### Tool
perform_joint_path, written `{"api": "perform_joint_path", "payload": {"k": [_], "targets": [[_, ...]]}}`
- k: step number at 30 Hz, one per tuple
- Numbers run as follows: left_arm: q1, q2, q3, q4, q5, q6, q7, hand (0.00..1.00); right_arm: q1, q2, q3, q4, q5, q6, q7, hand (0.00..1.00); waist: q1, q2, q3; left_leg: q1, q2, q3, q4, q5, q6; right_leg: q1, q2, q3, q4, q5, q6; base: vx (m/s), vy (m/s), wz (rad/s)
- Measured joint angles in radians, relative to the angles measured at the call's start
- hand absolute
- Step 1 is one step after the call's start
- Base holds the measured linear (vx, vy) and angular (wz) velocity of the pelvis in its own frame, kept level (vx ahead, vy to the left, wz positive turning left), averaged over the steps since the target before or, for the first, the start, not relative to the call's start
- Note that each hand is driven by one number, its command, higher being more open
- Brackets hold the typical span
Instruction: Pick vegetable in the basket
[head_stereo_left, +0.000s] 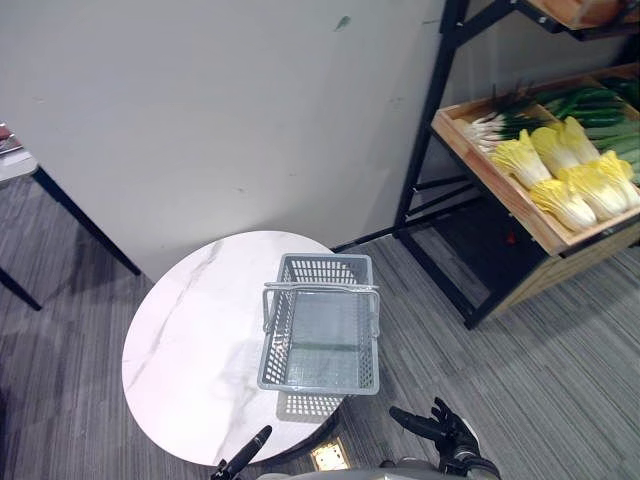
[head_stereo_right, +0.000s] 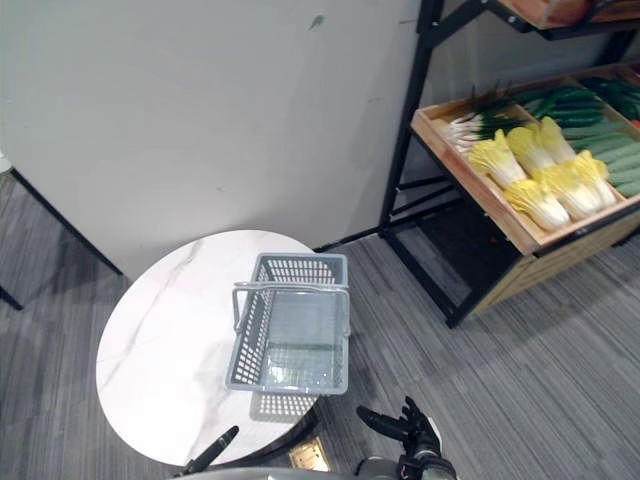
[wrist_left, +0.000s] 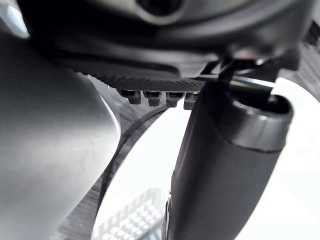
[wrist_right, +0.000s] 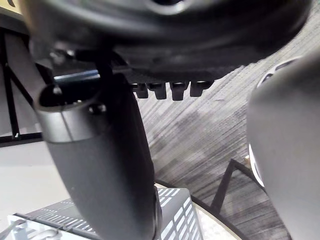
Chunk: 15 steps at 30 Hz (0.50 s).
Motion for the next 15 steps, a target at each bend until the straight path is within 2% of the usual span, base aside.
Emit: {"api": "perform_joint_path", "payload": {"k": [1,2,3,4,5,6,7,8,11,15], "targets": [[-0.001,0.005,-0.008,-0.005,0.001,-0.001,0.003,1.0,0.007,0.01,-0.023,0.002,0.001,0.006,-0.008,1.0,0.002,-0.009,0.003,-0.016,-0.002,0.075,-0.063,-0.014,0.007,0.026,-0.021,-0.024,-0.007,0.0,0.002,-0.01,0.218,0.9],[-0.001,0.007,-0.021,-0.004,0.001,-0.001,0.005,1.0,0.01,0.01,-0.024,0.0,0.0,0.004,-0.012,1.0,-0.002,-0.004,-0.001,-0.032,-0.004,0.133,-0.156,0.049,0.054,0.036,-0.028,-0.048,-0.007,-0.004,0.027,-0.02,0.247,0.82],[-0.001,0.009,-0.029,-0.003,0.001,-0.001,0.006,1.0,0.011,0.008,-0.023,0.001,-0.001,0.004,-0.012,1.0,0.0,-0.001,-0.005,-0.047,-0.006,0.157,-0.172,0.064,0.051,0.037,-0.029,-0.053,-0.012,-0.014,0.054,-0.02,0.265,0.56],[0.0,0.021,-0.032,-0.002,0.0,-0.001,0.006,1.0,0.012,0.015,-0.022,0.001,-0.001,0.006,-0.014,1.0,0.006,-0.008,-0.021,-0.038,-0.026,0.162,-0.208,0.043,0.04,0.036,-0.039,-0.052,-0.034,-0.036,0.089,0.04,0.221,0.32],[-0.004,0.044,-0.035,0.008,-0.002,0.003,0.013,1.0,0.01,0.035,-0.022,0.001,-0.003,0.006,-0.013,1.0,0.015,-0.038,-0.033,-0.038,-0.054,0.164,-0.261,0.042,0.048,0.037,-0.052,-0.053,-0.073,-0.016,0.108,0.05,0.223,0.24],[-0.003,0.048,-0.034,0.008,-0.002,0.004,0.018,1.0,0.01,0.042,-0.024,0.001,-0.003,0.005,-0.013,1.0,0.016,-0.045,-0.038,-0.043,-0.062,0.164,-0.268,0.046,0.055,0.038,-0.054,-0.052,-0.089,-0.005,0.102,0.04,0.169,0.16],[-0.002,0.053,-0.035,0.009,-0.002,0.002,0.019,1.0,0.012,0.052,-0.025,0.001,-0.002,0.004,-0.015,1.0,0.018,-0.055,-0.044,-0.043,-0.08,0.165,-0.279,0.052,0.063,0.047,-0.064,-0.052,-0.119,0.01,0.116,0.0,0.125,0.03],[-0.002,0.053,-0.036,0.013,-0.001,0.003,0.02,1.0,0.013,0.054,-0.03,0.001,-0.002,0.004,-0.016,1.0,0.018,-0.053,-0.045,-0.031,-0.092,0.169,-0.289,0.055,0.069,0.059,-0.07,-0.052,-0.139,0.023,0.126,-0.01,0.099,-0.02],[-0.002,0.046,-0.076,0.027,0.003,0.005,0.019,1.0,0.025,0.046,-0.047,-0.001,0.0,-0.005,-0.017,1.0,0.016,-0.022,-0.061,-0.02,-0.113,0.177,-0.325,0.072,0.078,0.071,-0.079,-0.048,-0.17,0.043,0.137,-0.02,0.049,-0.03],[-0.004,0.035,-0.119,0.033,0.021,0.006,0.016,1.0,0.03,0.025,-0.057,0.0,0.0,-0.012,-0.018,1.0,0.012,0.007,-0.071,0.003,-0.116,0.186,-0.382,0.104,0.069,0.064,-0.067,-0.04,-0.177,0.048,0.135,-0.01,-0.025,-0.06]]}}
